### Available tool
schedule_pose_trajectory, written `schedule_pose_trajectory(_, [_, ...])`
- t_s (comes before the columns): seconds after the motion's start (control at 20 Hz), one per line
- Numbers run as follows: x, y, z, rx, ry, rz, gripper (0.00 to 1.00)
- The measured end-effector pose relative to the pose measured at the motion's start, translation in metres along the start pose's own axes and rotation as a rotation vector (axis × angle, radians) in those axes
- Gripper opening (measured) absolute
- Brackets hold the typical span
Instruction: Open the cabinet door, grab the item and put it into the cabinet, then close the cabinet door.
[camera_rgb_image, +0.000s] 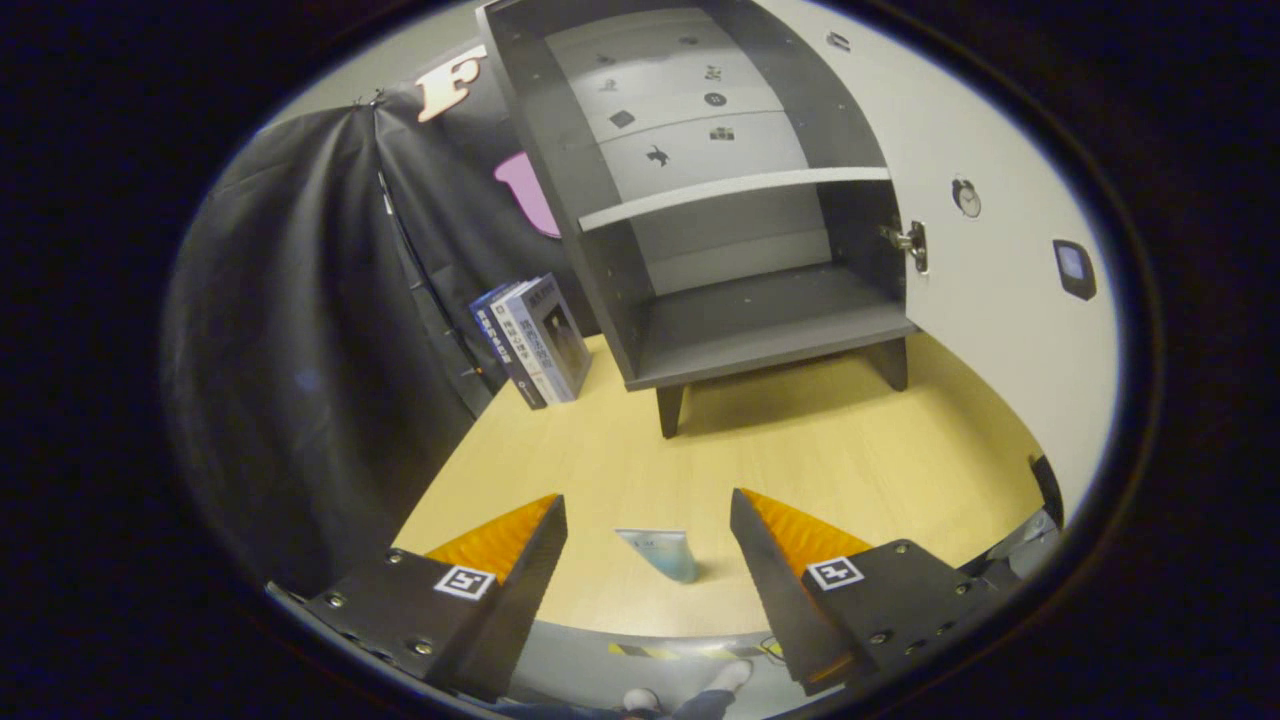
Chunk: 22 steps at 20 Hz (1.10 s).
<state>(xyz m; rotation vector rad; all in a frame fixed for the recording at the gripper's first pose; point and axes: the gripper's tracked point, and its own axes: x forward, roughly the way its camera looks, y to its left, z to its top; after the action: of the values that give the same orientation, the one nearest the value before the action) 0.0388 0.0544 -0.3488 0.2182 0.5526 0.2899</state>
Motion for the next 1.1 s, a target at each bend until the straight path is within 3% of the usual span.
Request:
schedule_pose_trajectory(0.35, [0.046, -0.007, -0.049, -0.061, 0.064, -0.084, 0.97])
schedule_pose_trajectory(0.55, [0.067, -0.014, -0.067, -0.097, 0.072, -0.141, 0.92])
schedule_pose_trajectory(0.65, [0.073, -0.017, -0.067, -0.101, 0.068, -0.165, 0.54])
schedule_pose_trajectory(0.7, [0.071, -0.015, -0.066, -0.1, 0.078, -0.165, 0.53])
schedule_pose_trajectory(0.9, [0.057, -0.013, -0.035, -0.077, 0.045, -0.151, 0.5])
schedule_pose_trajectory(1.1, [0.028, -0.008, 0.042, -0.111, -0.045, -0.146, 0.5])
